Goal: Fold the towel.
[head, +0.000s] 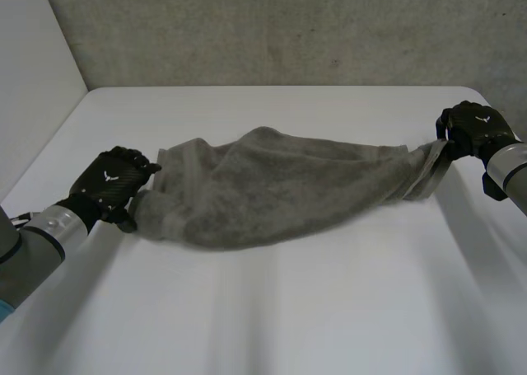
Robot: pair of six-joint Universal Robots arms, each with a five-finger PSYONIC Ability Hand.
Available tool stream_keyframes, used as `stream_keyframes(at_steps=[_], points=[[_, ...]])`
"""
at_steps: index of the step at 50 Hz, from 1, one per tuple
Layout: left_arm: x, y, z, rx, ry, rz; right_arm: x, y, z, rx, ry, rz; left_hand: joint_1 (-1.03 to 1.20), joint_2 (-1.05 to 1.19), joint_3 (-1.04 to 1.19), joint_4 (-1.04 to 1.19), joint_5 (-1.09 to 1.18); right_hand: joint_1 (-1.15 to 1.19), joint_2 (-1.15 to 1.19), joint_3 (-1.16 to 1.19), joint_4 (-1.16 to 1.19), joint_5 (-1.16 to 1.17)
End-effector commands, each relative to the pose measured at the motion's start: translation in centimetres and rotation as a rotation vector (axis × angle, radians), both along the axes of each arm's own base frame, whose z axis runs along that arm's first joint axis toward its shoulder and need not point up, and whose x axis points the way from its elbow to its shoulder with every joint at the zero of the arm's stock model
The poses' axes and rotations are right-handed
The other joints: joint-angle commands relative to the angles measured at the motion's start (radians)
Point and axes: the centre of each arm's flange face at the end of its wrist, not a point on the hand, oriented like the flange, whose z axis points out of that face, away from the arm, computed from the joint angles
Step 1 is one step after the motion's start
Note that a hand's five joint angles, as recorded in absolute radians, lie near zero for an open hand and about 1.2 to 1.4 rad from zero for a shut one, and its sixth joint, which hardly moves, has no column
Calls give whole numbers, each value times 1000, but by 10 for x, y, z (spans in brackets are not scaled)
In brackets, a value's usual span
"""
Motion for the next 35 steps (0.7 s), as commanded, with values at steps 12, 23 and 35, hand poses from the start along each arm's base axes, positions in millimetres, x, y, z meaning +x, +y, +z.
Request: stream_keyframes(at_steps=[12, 23, 35], points=[[19, -41, 4, -184, -73, 41, 6, 2, -4, 9, 5, 29, -9, -15, -50, -56, -29, 120, 54, -37, -63, 78], [11, -33, -22, -140, -133, -1, 8, 4, -7, 18, 5, 34, -24, -30, -50, -56, -44, 120, 54, -37, -63, 78], [-9, -5, -25, -89, -100, -72, 8, 5, -9, 23, 7, 37, -18, -24, -50, -56, -38, 120, 54, -37, -63, 78]])
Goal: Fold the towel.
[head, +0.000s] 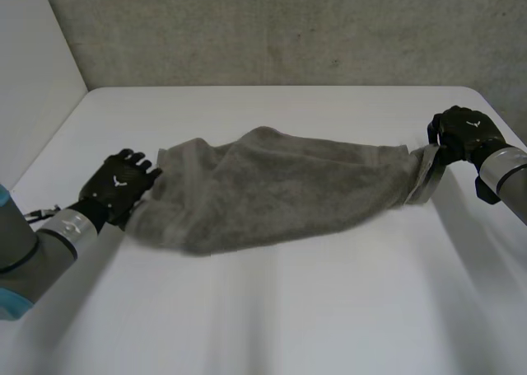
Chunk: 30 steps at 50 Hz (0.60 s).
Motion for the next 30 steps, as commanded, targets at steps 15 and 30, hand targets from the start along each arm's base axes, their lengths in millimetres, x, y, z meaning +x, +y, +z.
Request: stream_keyframes(at_steps=[15, 30], points=[[-13, 33, 44, 86, 239, -94, 0, 1, -2, 9, 2, 2, 5, -1, -50, -56, 14, 120, 54, -37, -63, 78], [-14, 55, 40, 195, 268, -216, 6, 4, -2, 11, 2, 16, 240, 234, -50, -56, 249, 120, 54, -37, -63, 78]])
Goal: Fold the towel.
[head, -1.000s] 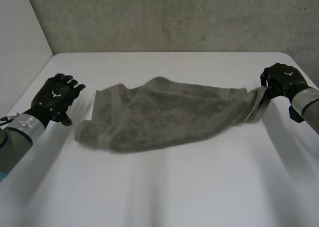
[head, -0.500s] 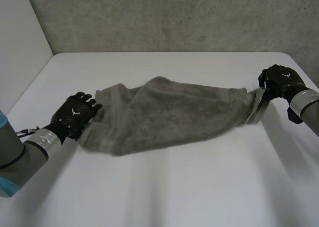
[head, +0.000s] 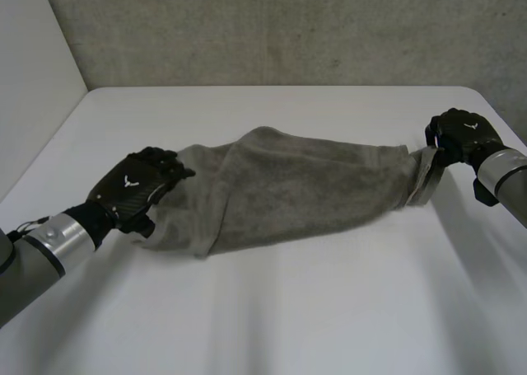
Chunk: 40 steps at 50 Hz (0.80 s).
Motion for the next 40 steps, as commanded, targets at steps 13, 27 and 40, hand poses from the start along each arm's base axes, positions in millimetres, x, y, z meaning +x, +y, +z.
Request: stream_keyframes(at_steps=[13, 27, 40], points=[[22, -12, 9, 209, 65, -53, 4, 4, 3, 19, -1, 13, 1020, 1014, -50, -56, 1007, 120, 54, -37, -63, 78], [80, -93, 58, 285, 375, 434, 1, 8, 62, -32, -46, 86, 1020, 1014, -50, -56, 1007, 120, 54, -37, -63, 78], [51, -104, -1, 273, 251, 380, 28, -1, -22, 45, 65, 175, 1020, 1014, -50, -56, 1007, 120, 54, -37, -63, 78]])
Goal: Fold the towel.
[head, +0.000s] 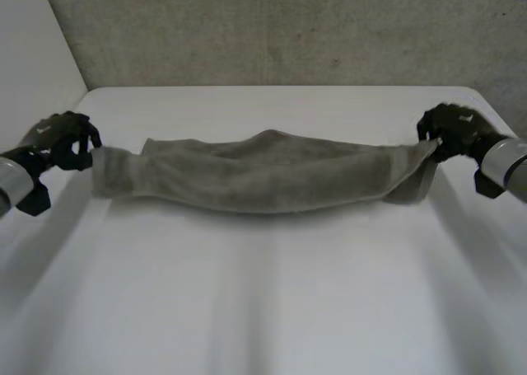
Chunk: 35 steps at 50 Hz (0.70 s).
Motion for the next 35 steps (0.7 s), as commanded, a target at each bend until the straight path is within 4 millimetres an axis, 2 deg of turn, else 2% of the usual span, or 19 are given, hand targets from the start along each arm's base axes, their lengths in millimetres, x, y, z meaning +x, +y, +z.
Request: stream_keyframes(at_steps=[1, 8, 19, 22, 24, 31, 32, 33, 34, 35], points=[[-26, 4, -31, -1, -106, -77, 26, -4, -38, -32, 71, 68, 88, 47, -50, -56, 47, 120, 54, -37, -63, 78], [-27, 1, -41, 10, -122, -61, 25, -18, -38, -115, 83, -14, 47, 6, -50, -56, 7, 120, 54, -37, -63, 78], [-25, -15, -30, -89, -132, -52, 23, -39, -39, -171, 42, -88, -47, -88, -50, -56, -87, 120, 54, -37, -63, 78], [-24, -20, -31, -110, -134, -44, 22, -43, -38, -172, 24, -106, -35, -76, -50, -56, -76, 120, 54, -37, -63, 78], [-26, -25, -34, -120, -137, -38, 16, -52, -39, -178, 10, -155, 87, 46, -50, -56, 47, 120, 54, -37, -63, 78], [-35, -26, -41, -112, -142, -31, 17, -56, -47, -163, 13, -160, 88, 47, -50, -56, 47, 120, 54, -37, -63, 78], [-39, -24, -43, -106, -141, -38, 18, -54, -51, -145, 16, -156, 88, 47, -50, -56, 47, -228, -294, -37, -63, -270], [-39, -24, -43, -106, -141, -38, 18, -54, -51, -145, 16, -156, 88, 47, -50, -56, 47, -231, -298, -37, -63, -273], [-41, -23, -45, -101, -142, -44, 20, -52, -53, -132, 18, -150, -54, -95, -50, -56, -95, -789, -856, -37, -63, -831], [-44, -21, -46, -100, -142, -51, 20, -51, -54, -124, 20, -151, -535, -576, -50, -56, -576, -1242, -1309, -37, -63, -1144]])
